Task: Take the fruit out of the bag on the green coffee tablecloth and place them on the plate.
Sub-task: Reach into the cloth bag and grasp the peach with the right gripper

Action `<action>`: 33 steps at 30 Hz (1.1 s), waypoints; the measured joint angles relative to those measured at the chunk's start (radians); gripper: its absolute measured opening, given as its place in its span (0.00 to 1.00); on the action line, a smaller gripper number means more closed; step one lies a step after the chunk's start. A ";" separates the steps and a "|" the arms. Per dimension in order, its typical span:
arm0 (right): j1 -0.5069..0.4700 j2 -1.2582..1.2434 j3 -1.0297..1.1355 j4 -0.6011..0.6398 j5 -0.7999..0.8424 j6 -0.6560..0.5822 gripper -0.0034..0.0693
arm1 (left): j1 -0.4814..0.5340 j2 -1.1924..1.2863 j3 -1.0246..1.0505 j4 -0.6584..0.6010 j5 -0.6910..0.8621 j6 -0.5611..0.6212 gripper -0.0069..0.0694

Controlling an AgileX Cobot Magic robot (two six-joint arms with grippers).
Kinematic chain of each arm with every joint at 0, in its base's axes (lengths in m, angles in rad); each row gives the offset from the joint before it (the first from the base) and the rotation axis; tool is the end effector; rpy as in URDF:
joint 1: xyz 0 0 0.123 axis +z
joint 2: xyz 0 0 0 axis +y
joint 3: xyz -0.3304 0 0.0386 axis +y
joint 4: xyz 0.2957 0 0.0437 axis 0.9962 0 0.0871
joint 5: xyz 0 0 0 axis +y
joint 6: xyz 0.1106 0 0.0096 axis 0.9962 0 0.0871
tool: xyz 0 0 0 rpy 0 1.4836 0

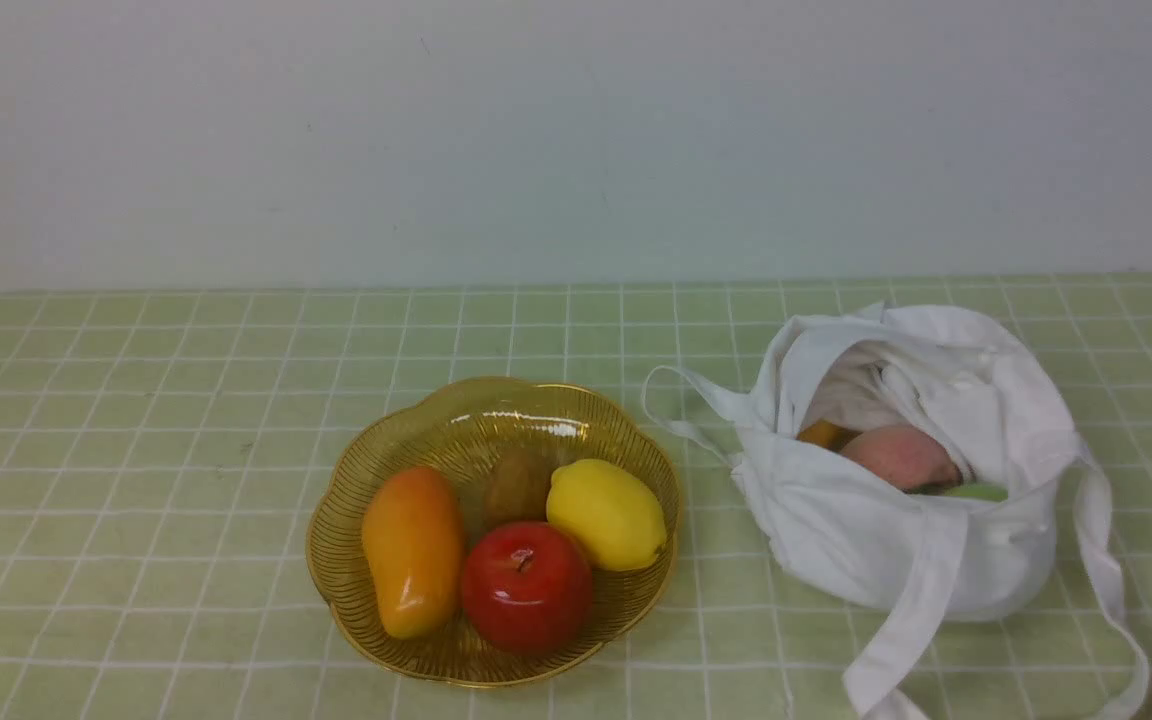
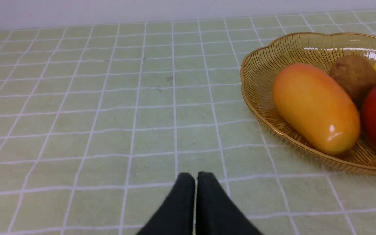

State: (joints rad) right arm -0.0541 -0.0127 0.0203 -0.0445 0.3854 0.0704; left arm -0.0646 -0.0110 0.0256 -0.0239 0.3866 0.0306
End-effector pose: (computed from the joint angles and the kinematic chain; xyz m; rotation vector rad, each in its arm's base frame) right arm 0.0708 -0.0057 0.1654 0.0896 1.8742 -0.0328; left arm 0.0709 -0.0056 0.1630 0.0750 1.8835 -0.0469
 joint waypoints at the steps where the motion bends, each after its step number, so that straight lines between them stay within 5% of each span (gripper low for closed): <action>1: 0.000 0.000 0.000 0.000 0.000 0.000 0.03 | 0.000 0.000 0.000 0.000 0.000 0.000 0.08; 29: 0.000 0.000 0.000 0.000 0.000 0.000 0.03 | 0.000 0.000 0.000 0.000 0.000 0.000 0.08; 33: 0.000 0.000 0.006 0.071 -0.045 0.023 0.03 | 0.000 0.000 0.000 0.000 0.000 0.000 0.08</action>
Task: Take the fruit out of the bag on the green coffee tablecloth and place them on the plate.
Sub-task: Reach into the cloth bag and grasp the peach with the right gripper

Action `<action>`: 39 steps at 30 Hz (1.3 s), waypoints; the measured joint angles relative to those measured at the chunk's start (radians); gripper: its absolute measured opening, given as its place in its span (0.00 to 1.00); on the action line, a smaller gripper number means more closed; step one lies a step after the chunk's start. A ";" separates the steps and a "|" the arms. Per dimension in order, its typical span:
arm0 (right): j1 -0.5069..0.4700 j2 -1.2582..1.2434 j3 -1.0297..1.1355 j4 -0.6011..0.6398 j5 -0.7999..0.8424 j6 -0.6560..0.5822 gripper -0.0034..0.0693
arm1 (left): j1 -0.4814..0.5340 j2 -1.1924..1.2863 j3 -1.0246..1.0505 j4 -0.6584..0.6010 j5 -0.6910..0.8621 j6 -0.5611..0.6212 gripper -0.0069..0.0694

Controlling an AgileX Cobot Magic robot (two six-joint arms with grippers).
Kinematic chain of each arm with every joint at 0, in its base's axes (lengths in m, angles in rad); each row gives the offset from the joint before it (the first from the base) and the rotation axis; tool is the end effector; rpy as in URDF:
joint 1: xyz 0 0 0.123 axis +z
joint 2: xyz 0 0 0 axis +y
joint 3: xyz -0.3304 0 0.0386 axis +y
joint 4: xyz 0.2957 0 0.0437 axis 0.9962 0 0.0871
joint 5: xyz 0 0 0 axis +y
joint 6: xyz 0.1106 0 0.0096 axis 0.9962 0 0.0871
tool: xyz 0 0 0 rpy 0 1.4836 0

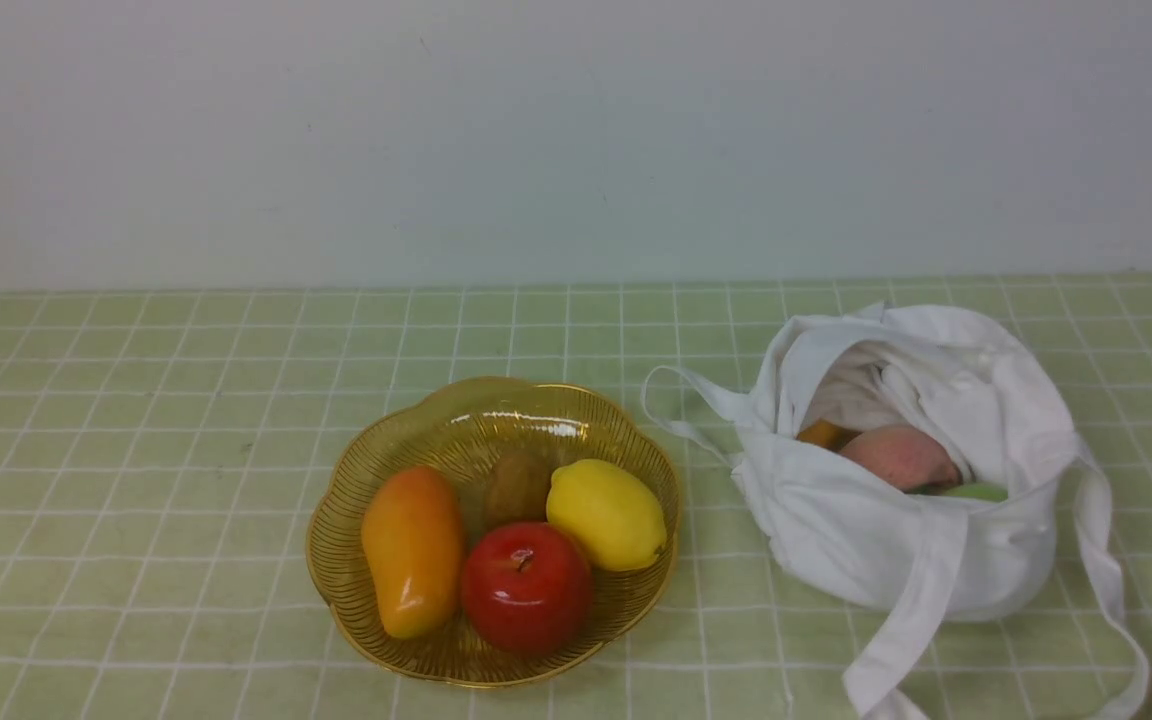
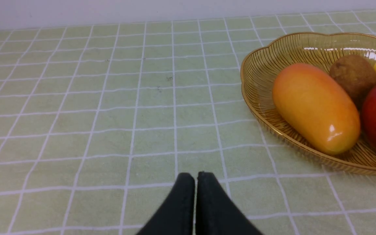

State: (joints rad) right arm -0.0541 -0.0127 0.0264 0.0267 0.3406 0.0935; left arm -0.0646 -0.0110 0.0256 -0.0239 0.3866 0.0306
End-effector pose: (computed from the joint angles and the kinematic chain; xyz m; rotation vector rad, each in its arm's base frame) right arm 0.0724 -0.0029 0.1677 0.1524 1.8318 0.0535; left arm 0.0709 -0.0056 0.1630 0.0750 1.8835 -0.0469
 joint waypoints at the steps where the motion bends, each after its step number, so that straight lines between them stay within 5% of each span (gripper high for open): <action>1: 0.000 0.000 0.004 0.044 -0.031 0.012 0.03 | 0.000 0.000 0.000 0.000 0.000 0.000 0.08; 8: 0.000 0.000 0.004 0.462 -0.283 0.162 0.03 | 0.000 0.000 0.000 0.000 0.000 0.000 0.08; 11: 0.000 0.000 0.004 0.545 -0.298 0.167 0.03 | 0.000 0.000 0.000 0.000 0.000 0.000 0.08; 24: 0.022 0.004 -0.127 0.544 -0.281 0.113 0.03 | -0.001 0.000 0.000 0.000 0.000 0.000 0.08; 28: 0.042 0.175 -0.404 0.444 -0.048 -0.006 0.03 | -0.002 0.000 0.000 0.000 0.000 0.000 0.08; 34: 0.049 0.705 -0.803 0.378 0.550 -0.226 0.03 | -0.002 0.000 0.000 0.000 0.000 0.000 0.08; 39: 0.057 1.029 -0.974 0.396 0.714 -0.303 0.03 | -0.002 0.000 0.000 0.000 0.000 0.000 0.08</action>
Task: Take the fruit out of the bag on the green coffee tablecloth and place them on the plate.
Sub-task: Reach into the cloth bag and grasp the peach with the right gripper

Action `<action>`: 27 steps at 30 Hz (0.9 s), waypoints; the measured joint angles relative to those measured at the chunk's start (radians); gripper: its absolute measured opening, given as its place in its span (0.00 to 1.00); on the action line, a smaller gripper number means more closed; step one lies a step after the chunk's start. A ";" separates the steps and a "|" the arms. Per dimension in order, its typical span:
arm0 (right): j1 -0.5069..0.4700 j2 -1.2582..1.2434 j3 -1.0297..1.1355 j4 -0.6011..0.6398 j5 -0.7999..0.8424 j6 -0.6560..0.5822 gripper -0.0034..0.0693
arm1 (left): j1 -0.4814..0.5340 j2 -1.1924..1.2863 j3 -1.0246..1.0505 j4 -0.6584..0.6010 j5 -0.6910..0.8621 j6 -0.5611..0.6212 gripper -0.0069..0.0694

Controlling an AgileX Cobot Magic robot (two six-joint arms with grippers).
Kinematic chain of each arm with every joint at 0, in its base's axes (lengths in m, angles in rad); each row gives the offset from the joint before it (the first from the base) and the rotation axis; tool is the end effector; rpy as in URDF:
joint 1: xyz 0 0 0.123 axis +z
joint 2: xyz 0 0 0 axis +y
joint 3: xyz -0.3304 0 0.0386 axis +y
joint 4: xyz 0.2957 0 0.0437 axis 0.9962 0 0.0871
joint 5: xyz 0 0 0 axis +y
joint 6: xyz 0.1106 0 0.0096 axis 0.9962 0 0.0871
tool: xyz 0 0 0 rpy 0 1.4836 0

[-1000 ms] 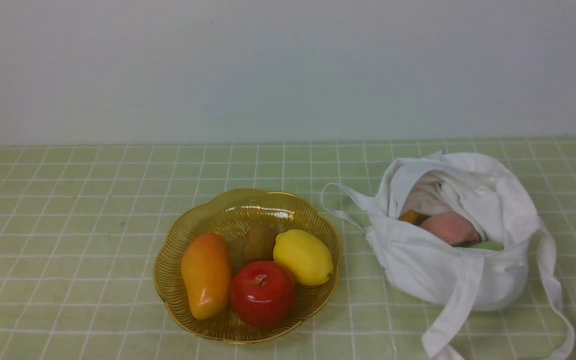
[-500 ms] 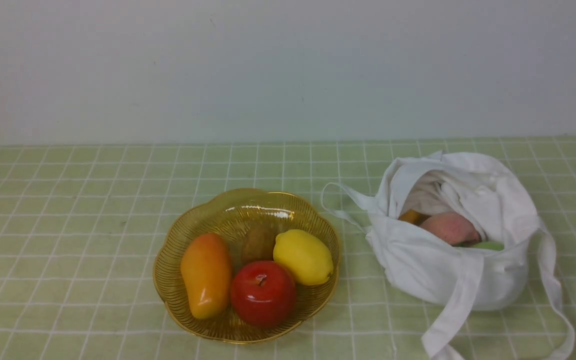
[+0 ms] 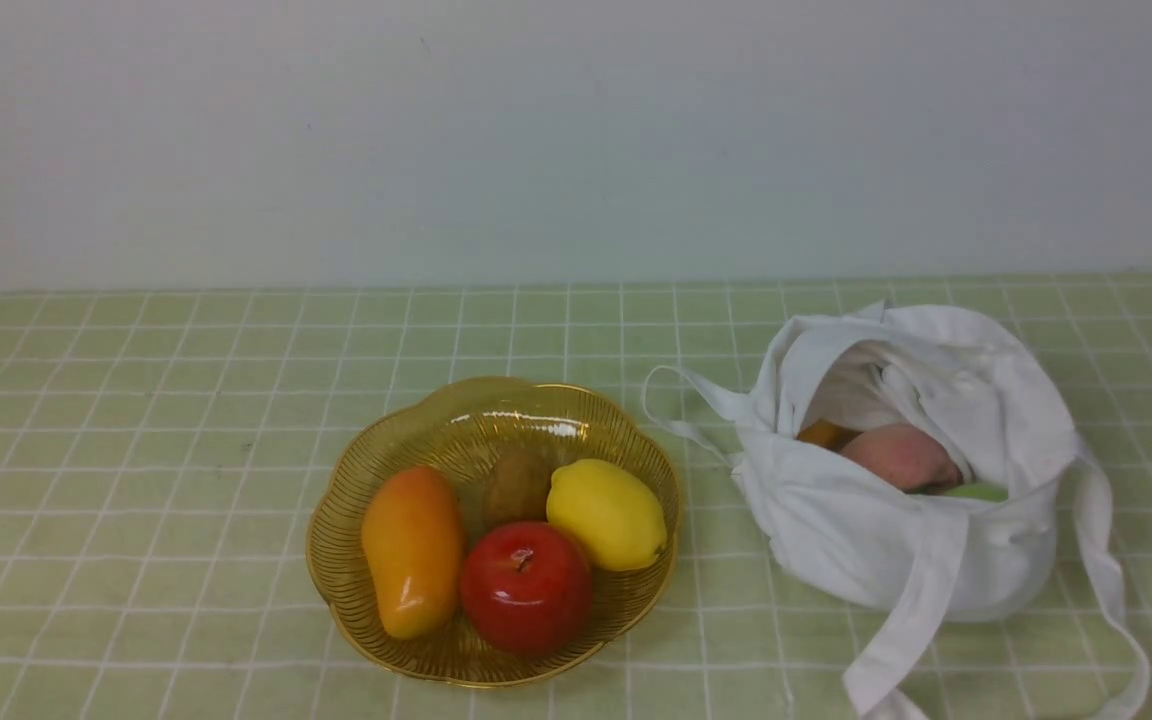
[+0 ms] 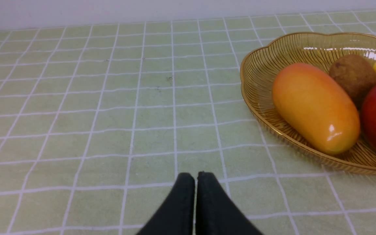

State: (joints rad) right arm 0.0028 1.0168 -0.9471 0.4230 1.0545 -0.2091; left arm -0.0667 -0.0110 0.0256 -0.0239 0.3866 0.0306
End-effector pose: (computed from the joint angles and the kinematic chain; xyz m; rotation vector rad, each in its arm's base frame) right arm 0.2132 0.0402 0.3602 -0.1294 2.5325 0.4720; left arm 0.0708 -0.0057 0.1630 0.0770 1.8834 -0.0484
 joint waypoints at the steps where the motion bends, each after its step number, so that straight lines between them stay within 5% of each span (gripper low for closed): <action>1: 0.006 0.026 -0.014 0.000 0.007 -0.006 0.03 | 0.000 0.000 0.000 0.000 0.000 0.000 0.08; 5: 0.077 0.235 -0.144 -0.037 0.023 -0.011 0.03 | 0.000 0.000 0.000 0.000 0.000 0.000 0.08; 17: 0.209 0.595 -0.333 -0.267 -0.015 0.386 0.07 | 0.000 0.000 0.000 0.000 0.000 0.000 0.08; 23: 0.210 0.704 -0.338 -0.318 -0.095 0.469 0.28 | 0.000 0.000 0.000 0.000 0.000 0.000 0.08; 27: 0.210 0.750 -0.340 -0.272 -0.163 0.501 0.57 | 0.000 0.000 0.000 0.000 0.000 0.000 0.08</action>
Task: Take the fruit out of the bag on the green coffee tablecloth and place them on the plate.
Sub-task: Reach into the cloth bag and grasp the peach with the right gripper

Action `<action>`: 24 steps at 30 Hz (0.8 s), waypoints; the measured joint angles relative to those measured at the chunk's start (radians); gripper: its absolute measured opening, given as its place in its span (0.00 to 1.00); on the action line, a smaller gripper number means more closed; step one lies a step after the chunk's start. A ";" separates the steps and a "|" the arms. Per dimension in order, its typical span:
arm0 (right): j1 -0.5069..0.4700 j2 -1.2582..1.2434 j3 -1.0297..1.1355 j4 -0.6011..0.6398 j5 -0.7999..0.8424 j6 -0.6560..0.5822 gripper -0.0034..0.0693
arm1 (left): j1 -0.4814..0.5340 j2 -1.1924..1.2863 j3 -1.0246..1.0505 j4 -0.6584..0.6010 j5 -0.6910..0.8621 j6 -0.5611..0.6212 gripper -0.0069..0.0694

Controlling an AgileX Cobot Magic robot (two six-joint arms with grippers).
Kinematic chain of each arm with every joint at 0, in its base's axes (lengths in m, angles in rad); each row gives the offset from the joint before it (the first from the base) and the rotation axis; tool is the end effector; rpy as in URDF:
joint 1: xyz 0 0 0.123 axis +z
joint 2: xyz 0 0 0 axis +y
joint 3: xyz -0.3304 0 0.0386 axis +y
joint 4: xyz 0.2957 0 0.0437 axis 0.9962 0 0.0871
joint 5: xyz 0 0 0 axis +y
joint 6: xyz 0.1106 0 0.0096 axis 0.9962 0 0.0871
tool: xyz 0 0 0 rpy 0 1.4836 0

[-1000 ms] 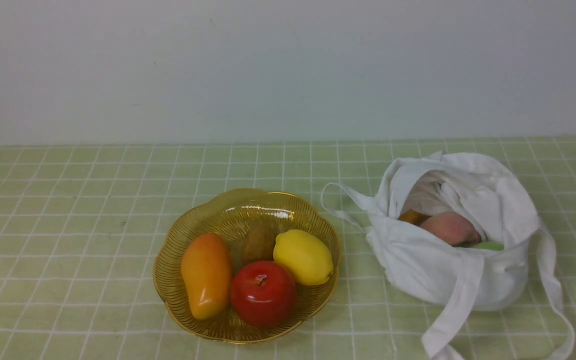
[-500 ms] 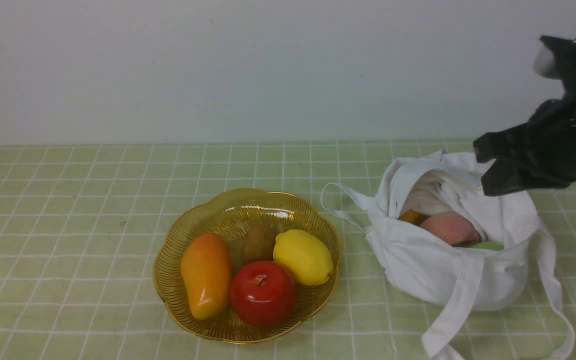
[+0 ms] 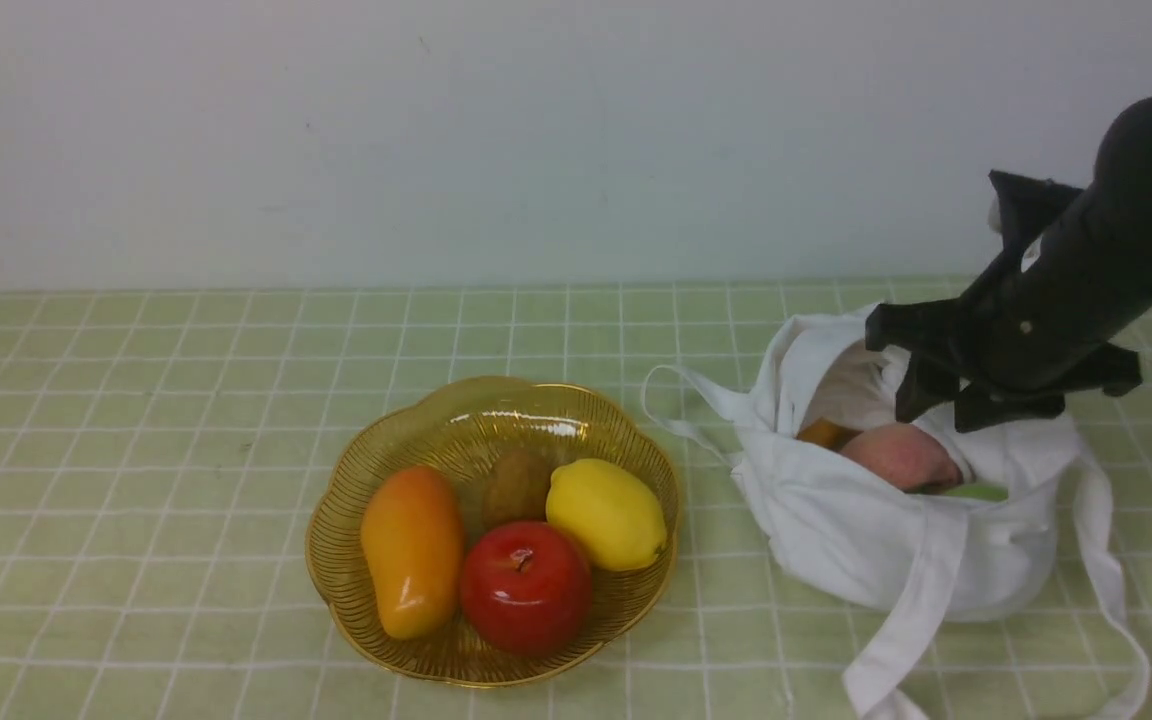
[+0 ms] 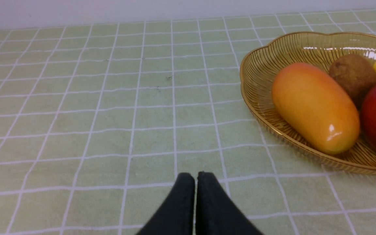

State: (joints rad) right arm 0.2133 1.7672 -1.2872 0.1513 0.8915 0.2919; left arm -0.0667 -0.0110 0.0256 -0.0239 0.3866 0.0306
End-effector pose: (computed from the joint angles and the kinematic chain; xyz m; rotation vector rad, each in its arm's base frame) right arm 0.4043 0.1009 0.2361 0.2258 2.8746 0.2875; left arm 0.0708 -0.0057 0.1630 0.0770 1.8834 -0.0484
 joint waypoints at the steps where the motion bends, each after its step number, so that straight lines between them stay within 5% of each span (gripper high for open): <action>1: 0.000 0.012 0.000 0.007 -0.002 0.015 0.64 | 0.000 0.000 0.000 0.000 0.000 0.000 0.08; 5: 0.000 0.058 0.000 0.010 -0.003 0.074 0.83 | 0.000 0.000 0.000 0.000 0.000 0.000 0.08; 10: 0.000 0.109 -0.002 0.017 -0.006 0.094 0.91 | 0.000 0.000 0.000 0.000 0.000 0.000 0.08; 14: 0.000 0.123 -0.009 0.017 -0.008 0.090 0.91 | 0.000 0.000 0.000 0.000 0.000 0.000 0.08; 21: 0.000 0.131 -0.044 0.013 0.062 0.052 0.70 | 0.000 0.000 0.000 0.000 0.000 0.000 0.08; 24: 0.000 0.130 -0.083 0.013 0.145 0.025 0.69 | 0.000 0.000 0.000 0.000 0.000 0.000 0.08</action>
State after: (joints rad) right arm 0.2133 1.8971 -1.3697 0.1646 1.0365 0.3169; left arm -0.0667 -0.0110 0.0256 -0.0239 0.3866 0.0306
